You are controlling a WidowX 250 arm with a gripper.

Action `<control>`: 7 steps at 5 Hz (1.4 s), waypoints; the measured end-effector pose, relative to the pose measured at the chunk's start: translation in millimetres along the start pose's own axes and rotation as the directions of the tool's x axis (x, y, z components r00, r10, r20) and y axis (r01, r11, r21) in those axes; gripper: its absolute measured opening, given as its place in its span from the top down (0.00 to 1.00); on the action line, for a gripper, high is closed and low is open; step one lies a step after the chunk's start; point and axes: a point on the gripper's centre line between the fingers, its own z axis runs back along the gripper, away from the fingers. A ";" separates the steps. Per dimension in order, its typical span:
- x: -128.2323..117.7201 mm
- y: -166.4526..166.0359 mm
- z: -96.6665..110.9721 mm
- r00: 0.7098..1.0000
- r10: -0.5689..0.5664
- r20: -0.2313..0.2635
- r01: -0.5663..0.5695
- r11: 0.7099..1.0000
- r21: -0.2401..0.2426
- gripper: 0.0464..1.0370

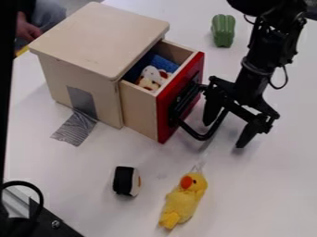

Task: Closed the drawer

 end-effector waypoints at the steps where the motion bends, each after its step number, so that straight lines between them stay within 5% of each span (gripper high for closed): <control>1: -0.5 3.3 -1.7 1.000 0.013 -0.003 -0.013 1.000 -0.002 0.38; 2: -5.5 10.7 -7.2 0.999 0.040 -0.021 -0.040 0.999 0.002 0.68; 3: -13.5 16.0 -8.6 0.996 0.084 -0.027 -0.085 0.996 -0.005 0.88; 7: -30.1 70.4 -14.4 0.978 0.209 -0.027 -0.209 0.978 -0.015 0.93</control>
